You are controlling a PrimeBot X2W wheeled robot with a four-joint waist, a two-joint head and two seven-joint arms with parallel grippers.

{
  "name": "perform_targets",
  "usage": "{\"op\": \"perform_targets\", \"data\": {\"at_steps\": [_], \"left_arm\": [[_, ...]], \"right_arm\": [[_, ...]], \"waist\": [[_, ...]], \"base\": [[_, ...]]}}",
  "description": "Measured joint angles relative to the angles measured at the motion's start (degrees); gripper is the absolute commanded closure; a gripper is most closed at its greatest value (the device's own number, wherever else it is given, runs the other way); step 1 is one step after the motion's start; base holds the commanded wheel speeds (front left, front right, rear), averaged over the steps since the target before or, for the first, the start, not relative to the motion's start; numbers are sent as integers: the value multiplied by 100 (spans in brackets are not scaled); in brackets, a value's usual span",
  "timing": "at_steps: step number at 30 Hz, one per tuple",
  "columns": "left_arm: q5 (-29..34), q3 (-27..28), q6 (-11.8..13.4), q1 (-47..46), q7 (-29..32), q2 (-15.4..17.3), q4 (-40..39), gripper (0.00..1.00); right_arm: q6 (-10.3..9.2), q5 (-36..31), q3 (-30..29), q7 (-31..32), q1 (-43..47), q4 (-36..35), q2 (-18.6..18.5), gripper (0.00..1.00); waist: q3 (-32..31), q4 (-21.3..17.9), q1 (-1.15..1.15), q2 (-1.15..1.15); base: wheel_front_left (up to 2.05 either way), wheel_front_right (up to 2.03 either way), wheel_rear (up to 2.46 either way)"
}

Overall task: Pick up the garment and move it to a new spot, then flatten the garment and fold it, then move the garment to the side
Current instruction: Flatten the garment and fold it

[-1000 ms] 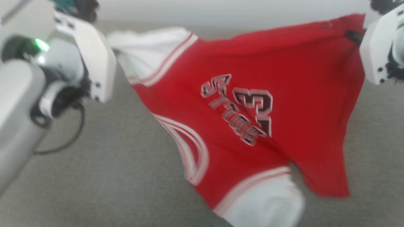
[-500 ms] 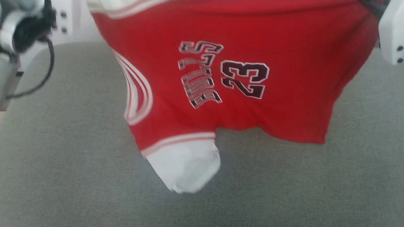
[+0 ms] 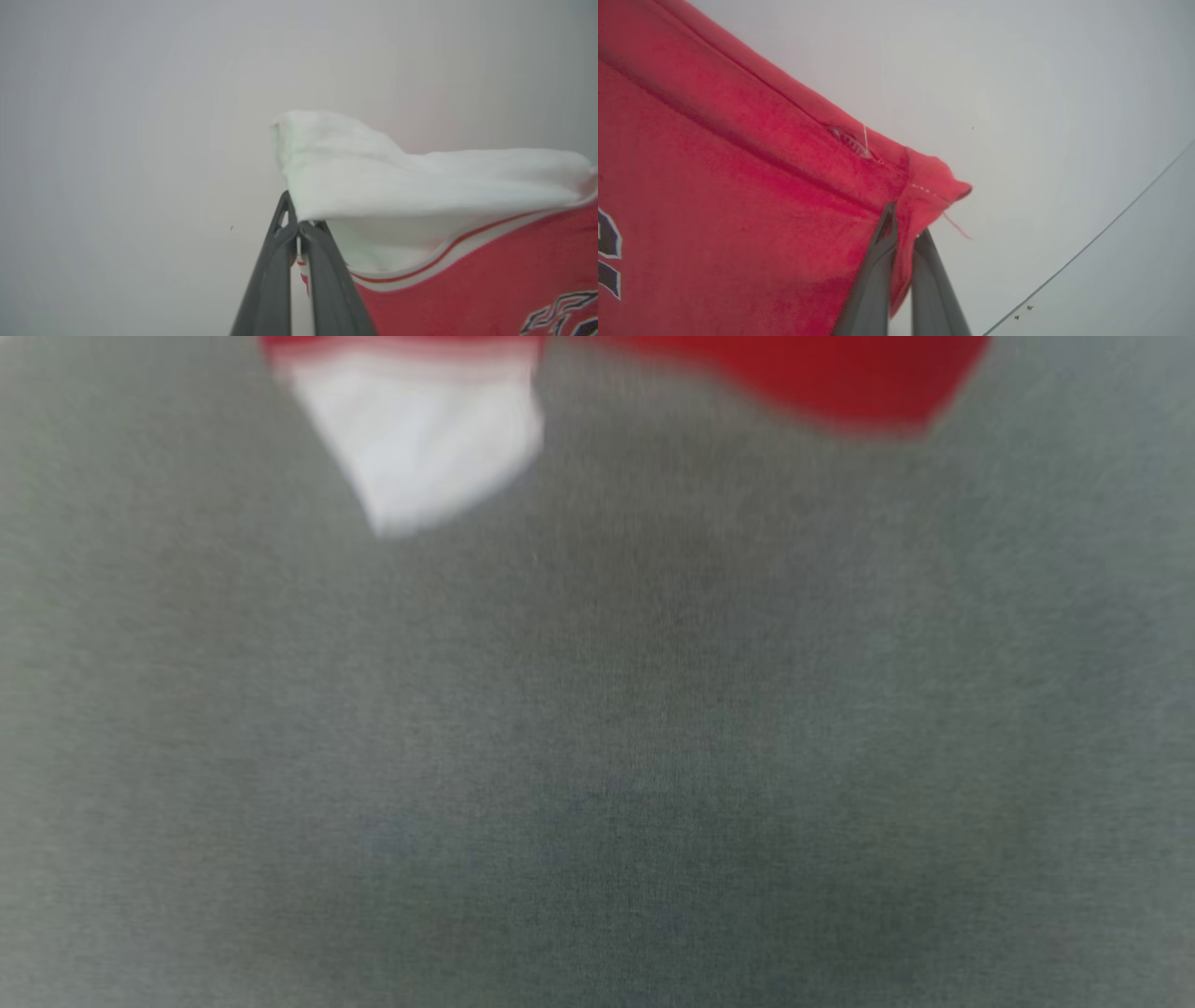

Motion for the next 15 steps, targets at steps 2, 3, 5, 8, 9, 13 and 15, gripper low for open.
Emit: {"op": "perform_targets", "data": {"at_steps": [2,3,5,8,9,13,15], "left_arm": [[183,-7,3,-248,-552,-62,188,100],[204,21,24,-366,-779,-110,302,100],[241,32,49,-460,-1013,-154,398,100],[314,36,-55,-534,-1569,-320,714,100],[315,-42,-156,-468,-1581,-391,849,100],[67,-200,-566,72,-1313,-620,1390,100],[-53,-312,-725,337,-973,-694,1566,100]], "right_arm": [[-1,-510,-234,-526,-264,312,143,100],[0,-742,-350,-786,-370,450,219,100],[0,-961,-449,-1010,-445,591,287,100],[-1,-1392,-601,-1374,-493,1098,502,100],[-1,-1410,-594,-1385,-454,1291,580,100],[0,-1362,-303,-1392,-105,1901,756,100],[-1,-1145,-58,-1323,110,2118,778,100]], "waist": [[228,-2,0,0],[336,-1,0,0],[433,1,0,0],[653,33,0,0],[679,62,0,0],[555,160,0,0],[420,201,0,0]], "base": [[0,0,0],[0,0,0],[0,0,0],[0,0,0],[0,0,0],[0,0,0],[0,0,0]]}}
